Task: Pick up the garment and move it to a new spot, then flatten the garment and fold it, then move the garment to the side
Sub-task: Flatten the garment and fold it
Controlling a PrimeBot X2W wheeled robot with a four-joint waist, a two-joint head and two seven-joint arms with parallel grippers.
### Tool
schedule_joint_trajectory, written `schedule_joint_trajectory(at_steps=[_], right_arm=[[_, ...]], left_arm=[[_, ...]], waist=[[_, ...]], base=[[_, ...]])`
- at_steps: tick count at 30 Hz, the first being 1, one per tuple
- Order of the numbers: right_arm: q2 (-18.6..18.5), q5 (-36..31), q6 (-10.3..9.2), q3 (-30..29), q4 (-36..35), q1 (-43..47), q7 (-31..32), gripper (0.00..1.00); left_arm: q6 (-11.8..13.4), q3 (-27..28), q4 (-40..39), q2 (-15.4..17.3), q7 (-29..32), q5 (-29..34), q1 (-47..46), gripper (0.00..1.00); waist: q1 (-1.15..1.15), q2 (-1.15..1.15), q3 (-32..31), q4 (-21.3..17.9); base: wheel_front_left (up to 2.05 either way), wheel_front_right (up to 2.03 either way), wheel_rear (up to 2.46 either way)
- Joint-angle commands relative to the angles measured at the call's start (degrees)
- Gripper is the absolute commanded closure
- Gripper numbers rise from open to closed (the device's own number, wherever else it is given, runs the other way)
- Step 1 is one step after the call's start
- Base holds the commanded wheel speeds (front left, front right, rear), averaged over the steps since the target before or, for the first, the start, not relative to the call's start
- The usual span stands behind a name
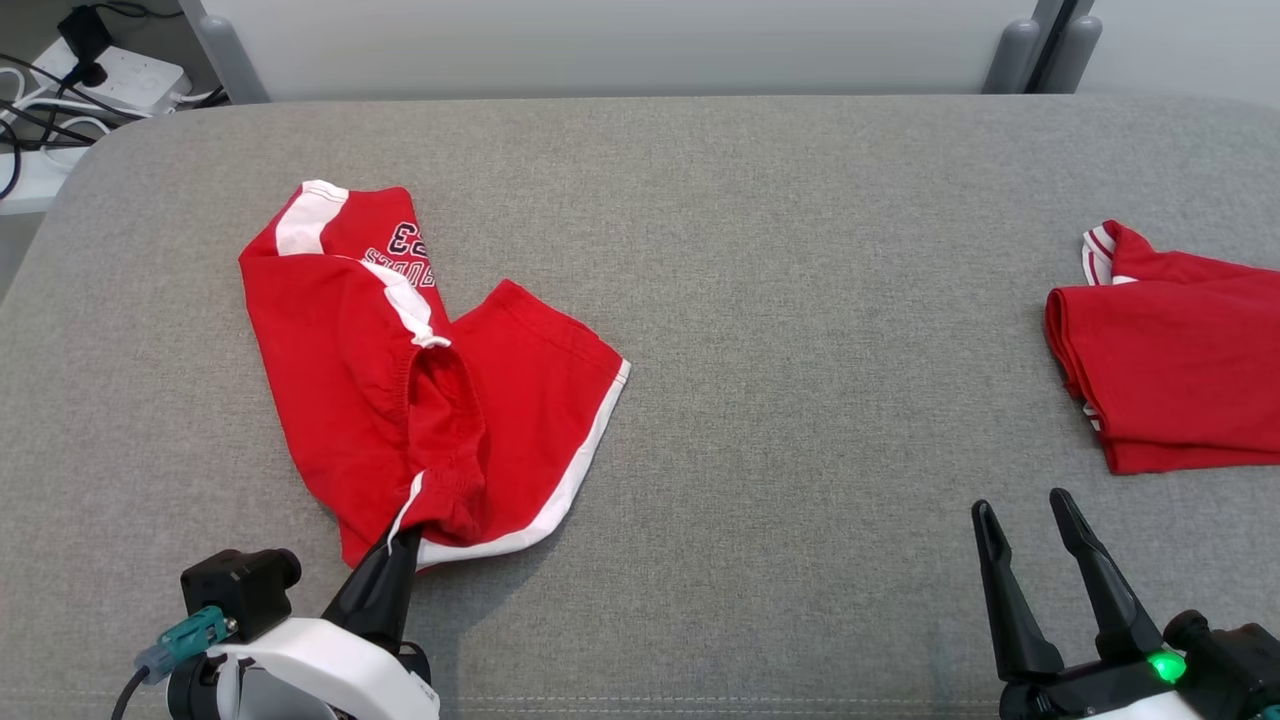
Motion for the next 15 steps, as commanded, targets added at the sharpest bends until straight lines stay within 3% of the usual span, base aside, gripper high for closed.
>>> schedule_joint_trajectory(at_steps=[1,10,15], right_arm=[[-0.5,-0.7,0.01,1.4,-1.6,-1.2,-0.6,0.0],[-0.9,-1.4,0.01,0.8,-1.1,-1.7,-0.6,0.0],[-5.6,-3.4,0.01,0.9,1.2,-7.0,0.7,0.0]], left_arm=[[0.5,2.4,-1.6,2.0,-0.2,-0.2,-0.9,1.0],[0.6,2.1,-2.1,2.1,0.2,0.0,-1.4,1.0],[0.2,1.7,-2.1,1.2,0.0,0.4,-2.6,1.0]], waist=[[0.0,0.0,0.0,-0.1],[0.0,0.0,0.9,0.2],[0.0,0.0,2.6,2.0]], base=[[0.0,0.0,0.0],[0.0,0.0,0.0],[0.0,0.0,0.0]])
